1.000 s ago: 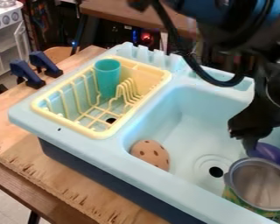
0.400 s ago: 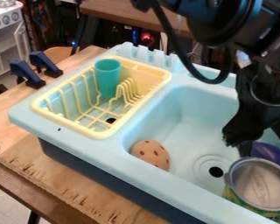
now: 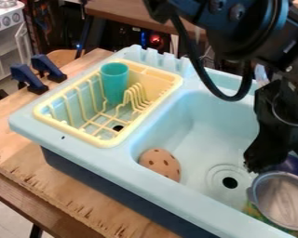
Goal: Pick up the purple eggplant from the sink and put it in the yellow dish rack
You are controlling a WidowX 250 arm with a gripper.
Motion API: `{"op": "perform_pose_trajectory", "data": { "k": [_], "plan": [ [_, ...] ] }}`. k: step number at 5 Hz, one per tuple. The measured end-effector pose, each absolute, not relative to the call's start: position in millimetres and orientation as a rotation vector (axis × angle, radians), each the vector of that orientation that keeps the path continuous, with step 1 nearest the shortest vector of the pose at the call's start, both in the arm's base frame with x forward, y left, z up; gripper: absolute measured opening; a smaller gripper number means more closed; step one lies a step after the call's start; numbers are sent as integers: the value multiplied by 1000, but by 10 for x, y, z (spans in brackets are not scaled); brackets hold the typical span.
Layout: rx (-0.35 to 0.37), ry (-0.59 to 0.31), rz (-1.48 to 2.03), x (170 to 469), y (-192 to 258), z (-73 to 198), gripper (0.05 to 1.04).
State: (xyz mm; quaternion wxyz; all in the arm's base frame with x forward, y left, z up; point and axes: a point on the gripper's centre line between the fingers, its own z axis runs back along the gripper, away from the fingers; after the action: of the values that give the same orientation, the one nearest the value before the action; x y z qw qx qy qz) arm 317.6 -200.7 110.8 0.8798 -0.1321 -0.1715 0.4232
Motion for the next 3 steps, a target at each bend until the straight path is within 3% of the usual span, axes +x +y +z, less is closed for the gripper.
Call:
{"op": "perform_pose_trajectory", "data": {
  "k": [2, 3],
  "plan": [
    [-279, -293, 943, 3177, -2011, 966, 952],
    [-288, -295, 957, 3216, -1977, 957, 818]
  ]
}}
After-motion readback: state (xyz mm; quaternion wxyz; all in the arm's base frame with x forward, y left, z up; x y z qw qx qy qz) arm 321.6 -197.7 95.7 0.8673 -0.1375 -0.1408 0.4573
